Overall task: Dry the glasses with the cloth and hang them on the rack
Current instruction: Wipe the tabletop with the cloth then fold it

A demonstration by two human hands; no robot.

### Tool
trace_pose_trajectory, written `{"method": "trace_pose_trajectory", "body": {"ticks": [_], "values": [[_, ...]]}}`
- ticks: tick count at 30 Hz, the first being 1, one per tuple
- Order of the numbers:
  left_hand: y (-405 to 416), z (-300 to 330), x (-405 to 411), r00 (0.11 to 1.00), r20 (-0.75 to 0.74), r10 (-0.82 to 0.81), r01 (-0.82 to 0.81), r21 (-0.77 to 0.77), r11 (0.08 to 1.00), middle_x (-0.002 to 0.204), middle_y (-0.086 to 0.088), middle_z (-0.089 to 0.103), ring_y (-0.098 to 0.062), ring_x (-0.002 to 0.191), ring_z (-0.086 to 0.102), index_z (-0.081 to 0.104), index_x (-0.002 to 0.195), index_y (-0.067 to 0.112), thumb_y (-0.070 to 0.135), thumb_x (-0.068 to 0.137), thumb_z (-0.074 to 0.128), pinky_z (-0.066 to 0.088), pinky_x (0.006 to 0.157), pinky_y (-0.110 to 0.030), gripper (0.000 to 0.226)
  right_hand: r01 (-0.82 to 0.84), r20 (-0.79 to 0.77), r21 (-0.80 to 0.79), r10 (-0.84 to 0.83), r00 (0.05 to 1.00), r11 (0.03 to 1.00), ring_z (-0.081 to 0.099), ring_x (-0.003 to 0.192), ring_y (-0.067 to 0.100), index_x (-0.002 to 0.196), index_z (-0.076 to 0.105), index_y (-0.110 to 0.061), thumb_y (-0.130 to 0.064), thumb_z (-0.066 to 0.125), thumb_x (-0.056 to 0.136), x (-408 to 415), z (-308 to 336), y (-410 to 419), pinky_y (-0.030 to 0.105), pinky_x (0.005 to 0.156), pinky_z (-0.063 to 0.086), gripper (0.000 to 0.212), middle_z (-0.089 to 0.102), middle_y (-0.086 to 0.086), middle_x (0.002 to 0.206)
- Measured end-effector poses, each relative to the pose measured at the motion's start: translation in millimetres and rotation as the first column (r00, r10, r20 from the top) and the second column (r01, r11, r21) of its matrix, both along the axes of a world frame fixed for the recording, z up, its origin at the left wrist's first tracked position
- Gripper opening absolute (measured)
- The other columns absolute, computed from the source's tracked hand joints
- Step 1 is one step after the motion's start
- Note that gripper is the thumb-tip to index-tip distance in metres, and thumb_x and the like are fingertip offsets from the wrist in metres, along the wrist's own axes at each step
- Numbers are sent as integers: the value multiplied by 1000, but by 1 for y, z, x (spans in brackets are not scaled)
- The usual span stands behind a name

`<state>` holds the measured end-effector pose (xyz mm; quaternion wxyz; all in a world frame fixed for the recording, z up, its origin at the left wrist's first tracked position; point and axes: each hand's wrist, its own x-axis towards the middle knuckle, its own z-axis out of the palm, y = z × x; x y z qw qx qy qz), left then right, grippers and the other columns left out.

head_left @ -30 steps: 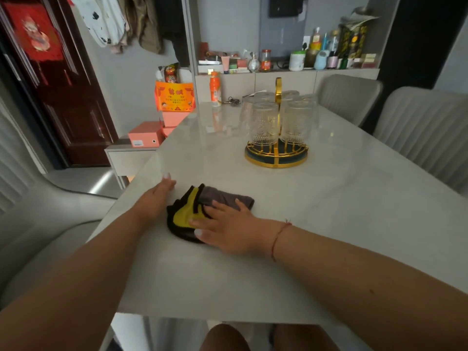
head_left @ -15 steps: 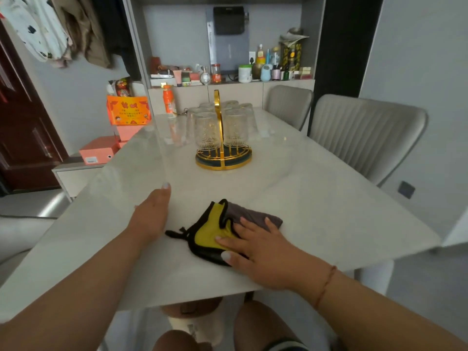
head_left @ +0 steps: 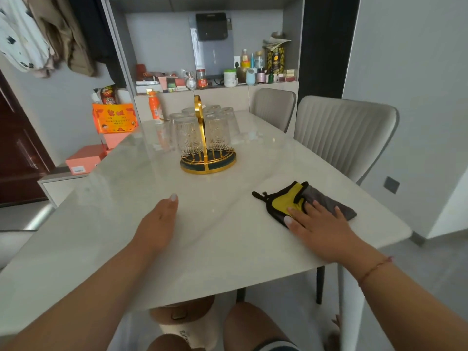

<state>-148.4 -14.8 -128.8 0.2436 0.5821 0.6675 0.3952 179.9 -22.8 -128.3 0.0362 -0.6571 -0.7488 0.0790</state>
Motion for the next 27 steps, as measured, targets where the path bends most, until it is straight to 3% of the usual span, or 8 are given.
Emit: {"method": "trace_pose_trajectory", "body": {"ticks": [2,7,12,14,17,19,23,27], "values": [[-2,0,0,1000,-21,-3,4,12,1000,121,-15,62,-22,102,51,50,102,19,62,94,19,32,88,-33,53,-53,18,-8,53,998,999,-2,149,21,149,10,-42,-82,-29,47,-11,-1,-8,54,117,-2,117,12,-2,161],[-5,1,6,1000,-9,-12,12,43,999,115,-12,64,-26,106,55,59,111,6,56,99,25,33,89,-31,62,-239,-23,-7,238,971,971,-5,149,19,149,11,-43,-82,-27,49,-52,1,-36,53,118,-5,114,8,-2,162],[-10,6,12,989,-75,-125,130,57,990,101,1,69,-18,96,64,63,97,25,43,100,45,48,86,-33,26,-426,-65,-55,422,904,903,-9,149,16,151,12,-38,-75,-9,73,-97,7,-57,54,116,-11,88,4,-3,163],[-13,11,13,979,-134,-153,163,71,984,92,7,69,-13,85,65,65,92,28,36,97,55,53,75,-29,15,-512,-211,-100,485,849,853,-4,148,8,150,13,-40,-63,5,91,-104,17,-62,52,116,-15,64,7,-12,161],[-19,19,10,969,-170,-177,199,121,972,77,11,71,-6,75,65,70,79,29,25,89,69,55,70,-26,11,-481,-647,-27,352,676,876,28,137,-4,141,32,-48,-58,18,96,-93,30,-58,31,118,14,48,33,-27,147],[-22,22,6,959,-167,-231,252,121,960,76,17,71,-2,70,64,72,76,29,24,85,74,52,68,-22,11,-327,-763,93,278,583,941,47,119,-6,126,50,-44,-53,33,97,-81,35,-51,21,103,37,35,52,-25,129],[-27,21,7,906,-232,-354,382,90,920,92,19,68,2,89,61,71,92,36,30,80,79,50,77,-19,16,-180,-638,194,263,724,964,59,88,5,98,64,-27,-31,55,93,-69,32,-45,21,76,45,10,64,-8,93],[-29,26,25,836,-339,-431,480,74,874,117,32,53,15,108,48,58,116,45,32,83,76,36,93,-9,40,-158,-588,141,212,781,977,58,82,7,102,58,-28,-33,65,86,-76,25,-54,22,73,47,19,60,-9,89]]}}
